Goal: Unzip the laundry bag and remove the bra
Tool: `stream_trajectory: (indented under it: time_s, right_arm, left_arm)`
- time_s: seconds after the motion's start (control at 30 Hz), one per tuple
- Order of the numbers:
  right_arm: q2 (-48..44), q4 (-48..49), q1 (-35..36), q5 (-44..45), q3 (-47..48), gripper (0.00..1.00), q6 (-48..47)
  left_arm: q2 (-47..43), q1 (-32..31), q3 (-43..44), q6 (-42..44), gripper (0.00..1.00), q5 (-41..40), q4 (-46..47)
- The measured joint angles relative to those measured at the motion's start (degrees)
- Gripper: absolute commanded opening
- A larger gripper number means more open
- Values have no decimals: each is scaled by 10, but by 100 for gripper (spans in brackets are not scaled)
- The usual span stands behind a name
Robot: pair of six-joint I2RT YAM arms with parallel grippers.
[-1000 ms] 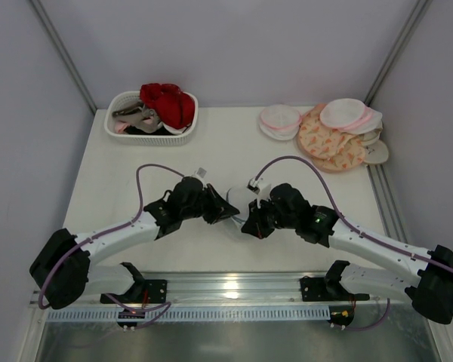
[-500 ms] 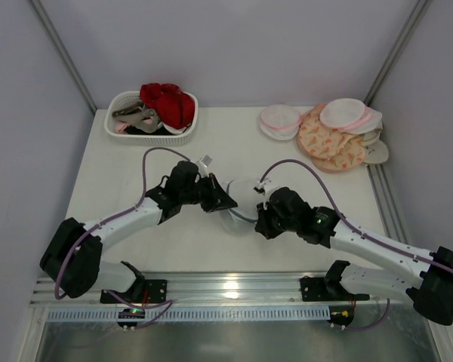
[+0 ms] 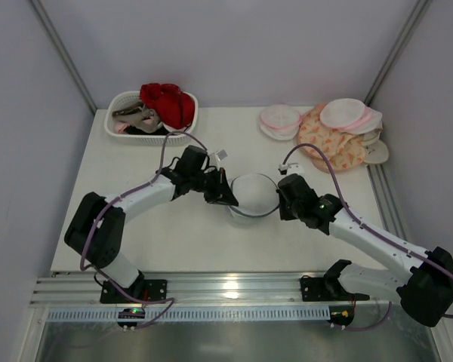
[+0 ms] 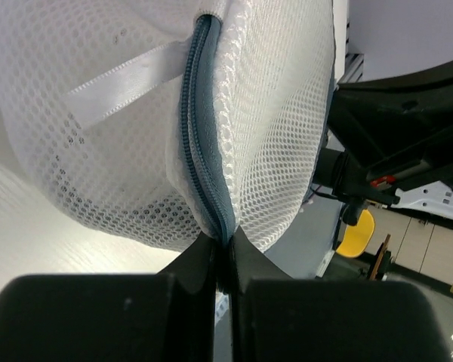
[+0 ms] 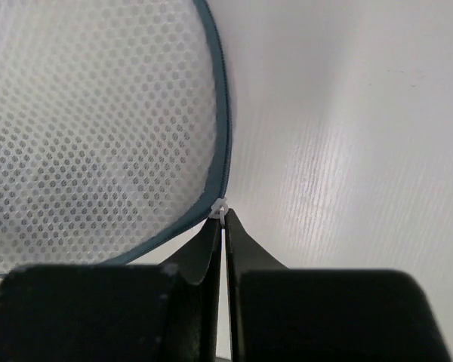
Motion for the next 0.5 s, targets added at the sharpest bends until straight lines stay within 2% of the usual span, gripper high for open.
stream_trajectory:
  time_s: [0.33, 0.37, 0.43, 0.47, 0.5]
  right_arm:
    - [3, 13, -45, -31, 1, 4, -24]
    - [3, 12, -46, -35, 1, 4, -27]
    - [3, 12, -50, -42, 1, 3, -33]
    - [2, 14, -50, -49, 0, 4, -34]
    - [2, 17, -50, -58, 0, 4, -35]
  left_arm:
    - [90, 7, 118, 70, 1, 79, -57]
    - [107, 7, 140, 73, 9, 87, -64]
    - [143, 9, 190, 85, 36, 97, -77]
    - [160, 10, 214, 90, 68, 99, -79]
    - [174, 11, 234, 93, 85, 100, -80]
